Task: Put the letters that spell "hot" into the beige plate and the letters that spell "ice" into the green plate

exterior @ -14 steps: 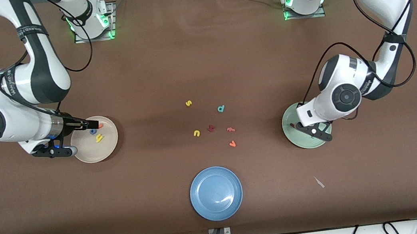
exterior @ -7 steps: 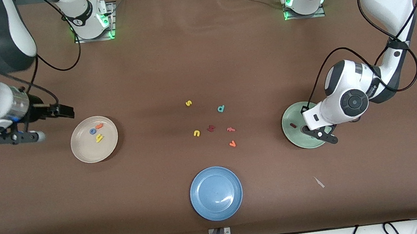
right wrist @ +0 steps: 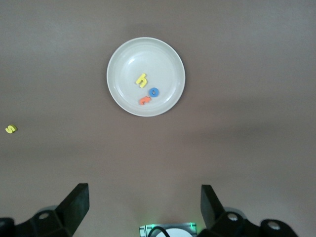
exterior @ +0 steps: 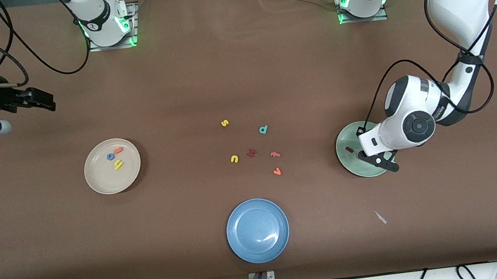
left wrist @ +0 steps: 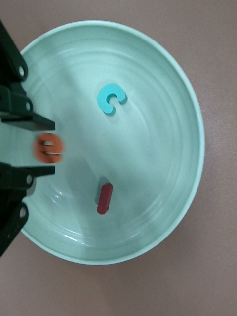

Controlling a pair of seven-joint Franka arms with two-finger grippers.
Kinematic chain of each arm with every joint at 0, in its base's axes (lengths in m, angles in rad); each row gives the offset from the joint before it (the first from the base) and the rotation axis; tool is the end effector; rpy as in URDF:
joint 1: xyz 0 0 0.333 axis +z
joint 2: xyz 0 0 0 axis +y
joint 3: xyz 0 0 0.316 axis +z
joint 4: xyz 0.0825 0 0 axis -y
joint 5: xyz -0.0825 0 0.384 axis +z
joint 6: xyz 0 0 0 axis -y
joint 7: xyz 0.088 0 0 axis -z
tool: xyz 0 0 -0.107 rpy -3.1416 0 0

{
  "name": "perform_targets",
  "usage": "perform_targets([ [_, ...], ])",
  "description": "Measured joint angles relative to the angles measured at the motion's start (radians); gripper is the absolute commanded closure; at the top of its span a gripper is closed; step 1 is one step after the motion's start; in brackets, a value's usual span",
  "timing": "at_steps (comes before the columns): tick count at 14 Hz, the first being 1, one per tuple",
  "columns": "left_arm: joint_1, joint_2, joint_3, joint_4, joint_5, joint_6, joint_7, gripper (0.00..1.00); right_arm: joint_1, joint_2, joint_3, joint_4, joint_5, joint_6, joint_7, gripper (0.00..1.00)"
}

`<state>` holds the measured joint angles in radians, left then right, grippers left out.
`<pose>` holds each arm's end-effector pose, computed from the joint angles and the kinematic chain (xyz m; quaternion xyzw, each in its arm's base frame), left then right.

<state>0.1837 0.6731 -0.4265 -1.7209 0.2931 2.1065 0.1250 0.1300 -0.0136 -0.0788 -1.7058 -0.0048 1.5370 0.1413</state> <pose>0.6339 -0.1207 0.2068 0.9642 -0.2422 -0.1071 0.0113 0.5391 0.0269 0.5661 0.9960 -0.0447 -0.0770 0.0093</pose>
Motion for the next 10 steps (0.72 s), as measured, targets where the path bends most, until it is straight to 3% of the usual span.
perform_targets([
  [3, 0.003, -0.010, -0.003, 0.051, 0.000, -0.025, -0.001, 0.00, -0.034, -0.019, 0.000, 0.000, 0.000, -0.025, -0.021, 0.00],
  [8, 0.004, -0.064, -0.014, 0.284, -0.032, -0.372, -0.003, 0.00, -0.036, -0.008, 0.006, 0.000, 0.000, -0.026, -0.029, 0.00],
  [10, 0.016, -0.072, -0.013, 0.325, -0.037, -0.446, -0.007, 0.00, -0.039, -0.003, 0.006, 0.003, 0.000, -0.026, -0.029, 0.00],
])
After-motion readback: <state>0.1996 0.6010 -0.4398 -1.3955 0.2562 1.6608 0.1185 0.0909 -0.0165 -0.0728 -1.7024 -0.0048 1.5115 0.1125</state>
